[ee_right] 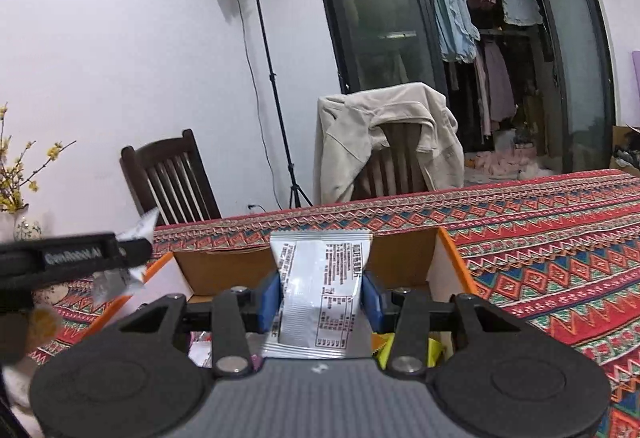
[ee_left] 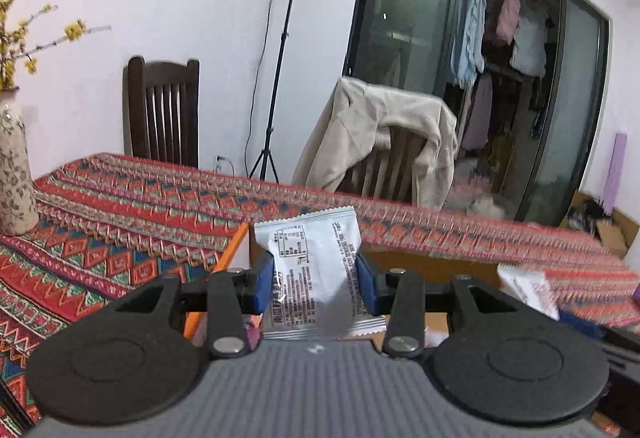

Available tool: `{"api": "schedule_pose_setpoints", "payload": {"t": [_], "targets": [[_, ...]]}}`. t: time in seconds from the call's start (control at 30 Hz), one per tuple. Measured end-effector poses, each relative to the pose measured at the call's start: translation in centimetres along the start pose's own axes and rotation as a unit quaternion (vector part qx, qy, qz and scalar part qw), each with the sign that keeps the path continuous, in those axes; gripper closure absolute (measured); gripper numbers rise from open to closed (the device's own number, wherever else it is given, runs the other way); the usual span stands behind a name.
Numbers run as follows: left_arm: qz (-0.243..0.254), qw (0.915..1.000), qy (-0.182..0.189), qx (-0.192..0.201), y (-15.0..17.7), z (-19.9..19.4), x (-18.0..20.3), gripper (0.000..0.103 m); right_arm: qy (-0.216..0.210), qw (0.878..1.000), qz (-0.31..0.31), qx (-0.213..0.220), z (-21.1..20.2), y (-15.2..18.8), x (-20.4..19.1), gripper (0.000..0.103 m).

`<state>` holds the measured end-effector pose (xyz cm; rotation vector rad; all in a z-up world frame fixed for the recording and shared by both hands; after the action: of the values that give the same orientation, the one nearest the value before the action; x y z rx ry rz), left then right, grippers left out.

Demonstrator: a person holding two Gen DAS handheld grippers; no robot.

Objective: Organize snacks
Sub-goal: 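Lift and carry both white packets over the cardboard box, then open both tools to drop the white packets into the box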

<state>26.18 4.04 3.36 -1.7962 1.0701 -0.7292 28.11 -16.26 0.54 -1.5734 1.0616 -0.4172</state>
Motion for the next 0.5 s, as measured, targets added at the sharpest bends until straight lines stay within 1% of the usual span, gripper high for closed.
{"api": "schedule_pose_setpoints", "payload": {"t": [0.13,0.3,0.43,0.47,0.5], "targets": [[0.006,0.9999,0.006,-0.015,0.6,1.0,-0.1,0.060,0.004,1.000,-0.004,-0.011,0.7,0.4,0.1,0.061],[0.014,0.9998,0.011,-0.008,1.1,0.7,0.2,0.059,0.011,1.000,0.001,-0.013,0.6,0.8,0.3,0.060],[0.014,0.9997,0.020,-0.004,1.3,0.3,0.2,0.056,0.019,1.000,0.006,-0.011,0.3,1.0,0.6,0.058],[0.012,0.9996,0.026,-0.004,1.3,0.2,0.1,0.053,0.020,1.000,0.008,-0.010,0.1,1.0,0.7,0.050],[0.008,0.9994,0.032,-0.006,1.3,0.1,0.1,0.039,0.022,1.000,0.011,-0.007,-0.1,1.1,0.8,0.036]]}}
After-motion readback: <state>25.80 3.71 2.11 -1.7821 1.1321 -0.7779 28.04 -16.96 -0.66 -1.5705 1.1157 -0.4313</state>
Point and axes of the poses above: each gripper's, at about its wrist camera, not at the fingertips, and z roughly the way its jaws point, x to its right, y to its underside, the point moved 1 cm from there along z, roughly the way its jaws point, and after that the axes turned 15 degrees about -y, right-handed, at the moved point
